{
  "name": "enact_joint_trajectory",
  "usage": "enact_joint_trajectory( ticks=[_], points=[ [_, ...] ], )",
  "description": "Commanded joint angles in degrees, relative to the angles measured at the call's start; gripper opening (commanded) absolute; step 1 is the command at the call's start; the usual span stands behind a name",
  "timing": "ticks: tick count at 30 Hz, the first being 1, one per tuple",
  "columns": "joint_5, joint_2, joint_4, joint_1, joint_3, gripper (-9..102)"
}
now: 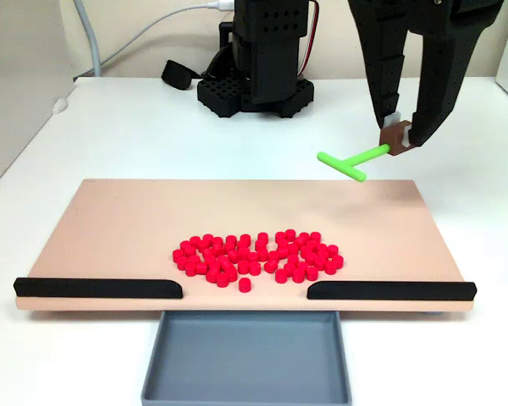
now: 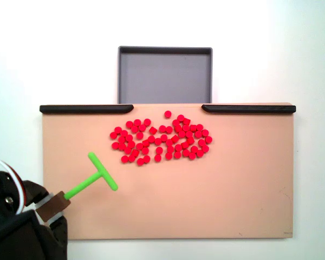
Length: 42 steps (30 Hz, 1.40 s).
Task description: Gather the left side granules
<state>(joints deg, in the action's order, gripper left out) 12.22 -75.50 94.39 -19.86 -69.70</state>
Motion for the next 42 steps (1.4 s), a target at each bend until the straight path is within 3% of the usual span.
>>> enact_joint_trajectory(
  ticks=[1,17,42],
  points=[
    [-1.8,0.4,0.1,-0.8,2.3,0],
    [-11.3,9.5,2.5,-1.4,16.0,0],
    [-16.1,17.3,2.6,-1.5,21.8,0]
  ],
)
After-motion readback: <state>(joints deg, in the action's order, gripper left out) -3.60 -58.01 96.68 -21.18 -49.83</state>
